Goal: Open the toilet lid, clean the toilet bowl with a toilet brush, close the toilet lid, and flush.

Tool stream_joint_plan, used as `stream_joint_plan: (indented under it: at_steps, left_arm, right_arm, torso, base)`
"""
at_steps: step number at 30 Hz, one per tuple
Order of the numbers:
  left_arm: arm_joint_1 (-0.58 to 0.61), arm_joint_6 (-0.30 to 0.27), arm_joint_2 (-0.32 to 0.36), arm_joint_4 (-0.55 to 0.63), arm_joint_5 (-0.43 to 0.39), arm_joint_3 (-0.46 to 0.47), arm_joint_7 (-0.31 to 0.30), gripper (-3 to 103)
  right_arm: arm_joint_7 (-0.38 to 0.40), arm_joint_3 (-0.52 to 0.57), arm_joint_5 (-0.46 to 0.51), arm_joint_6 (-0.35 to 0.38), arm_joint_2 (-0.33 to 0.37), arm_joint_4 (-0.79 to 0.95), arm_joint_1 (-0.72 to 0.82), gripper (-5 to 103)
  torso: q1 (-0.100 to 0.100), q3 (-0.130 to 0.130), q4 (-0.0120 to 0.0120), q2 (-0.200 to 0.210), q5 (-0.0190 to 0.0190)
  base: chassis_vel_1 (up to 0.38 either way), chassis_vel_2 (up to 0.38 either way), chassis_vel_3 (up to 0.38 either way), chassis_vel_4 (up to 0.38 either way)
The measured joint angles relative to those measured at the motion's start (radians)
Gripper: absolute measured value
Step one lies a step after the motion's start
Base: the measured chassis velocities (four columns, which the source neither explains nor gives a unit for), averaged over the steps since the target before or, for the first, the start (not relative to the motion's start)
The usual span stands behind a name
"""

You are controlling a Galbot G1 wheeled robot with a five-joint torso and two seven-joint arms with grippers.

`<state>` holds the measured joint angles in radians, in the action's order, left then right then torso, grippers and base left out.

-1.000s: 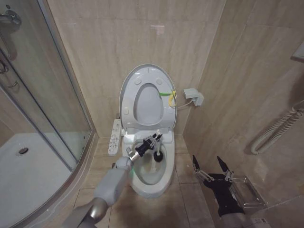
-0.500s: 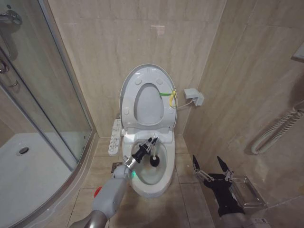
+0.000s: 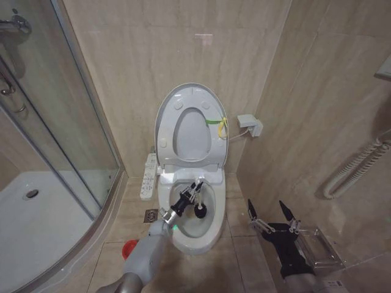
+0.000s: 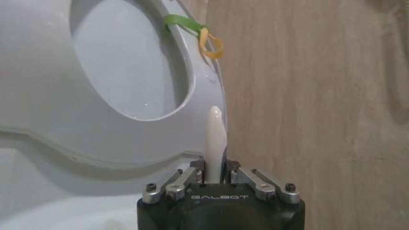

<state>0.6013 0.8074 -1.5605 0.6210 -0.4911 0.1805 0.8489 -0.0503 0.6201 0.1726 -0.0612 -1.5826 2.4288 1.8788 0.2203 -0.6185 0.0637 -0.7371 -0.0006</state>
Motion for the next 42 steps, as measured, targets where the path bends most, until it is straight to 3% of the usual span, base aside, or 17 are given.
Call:
stream_joint_plan:
  at_steps: [6,18,20,27,34,35,38,40,41,42]
  left_arm:
    - [-0.013,0.009,-0.007,0.09,0.073,-0.003,-0.017,19]
    - [-0.015,0.015,0.007,-0.037,0.09,0.006,0.02,19]
    - [-0.011,0.015,0.021,-0.008,0.099,0.006,0.027,19]
    - [-0.018,-0.014,0.019,0.085,0.065,-0.021,0.028,19]
    - [0.018,-0.013,0.022,0.019,0.048,-0.03,0.046,19]
    - [0.018,-0.003,0.02,-0.005,0.06,-0.024,0.053,19]
    - [0.024,0.004,0.029,-0.02,0.093,-0.014,0.058,19]
    - [0.034,0.003,0.042,-0.017,0.121,-0.01,0.059,19]
    - [0.042,0.0,0.052,0.001,0.142,-0.013,0.064,19]
    - [0.044,-0.012,0.069,0.038,0.151,-0.012,0.064,19]
  right_arm:
    - [0.0,0.0,0.0,0.0,0.0,0.0,0.0,100]
    - [0.0,0.0,0.0,0.0,0.0,0.0,0.0,100]
    - [0.0,0.0,0.0,0.0,0.0,0.0,0.0,100]
    - [0.0,0.0,0.0,0.0,0.0,0.0,0.0,100]
    - [-0.001,0.0,0.0,0.0,0.001,0.0,0.0,100]
    - [0.0,0.0,0.0,0.0,0.0,0.0,0.0,100]
    - [0.0,0.0,0.0,0.0,0.0,0.0,0.0,100]
    - [0.0,0.0,0.0,0.0,0.0,0.0,0.0,100]
    - [-0.001,0.0,0.0,0.0,0.001,0.0,0.0,100]
    - [0.0,0.0,0.0,0.0,0.0,0.0,0.0,100]
  torso:
    - [0.001,0.0,0.0008,0.001,0.0004]
    - [0.0,0.001,-0.0001,-0.001,0.0012]
    - [0.0,0.0,0.0,0.0,-0.0007]
    - [0.001,0.0,0.0009,0.001,0.0004]
    - [0.0,0.0,-0.001,0.0,0.001]
    - [0.0,0.001,0.0,-0.001,0.0016]
    - [-0.001,0.001,-0.0007,-0.001,0.002]
    - [0.0,0.0,0.0003,0.0,0.0011]
    - [0.001,-0.002,-0.001,0.001,-0.0027]
    - [0.001,-0.001,0.0016,0.001,-0.0009]
  base:
    - [0.0,0.0,0.0,0.0]
    - [0.0,0.0,0.0,0.0]
    - [0.0,0.0,0.0,0.0]
    - [0.0,0.0,0.0,0.0]
    - [0.0,0.0,0.0,0.0]
    - [0.0,0.0,0.0,0.0]
    - [0.0,0.0,0.0,0.0]
    - [0.0,0.0,0.0,0.0]
    - [0.0,0.0,0.0,0.0]
    - [0.0,0.0,0.0,0.0]
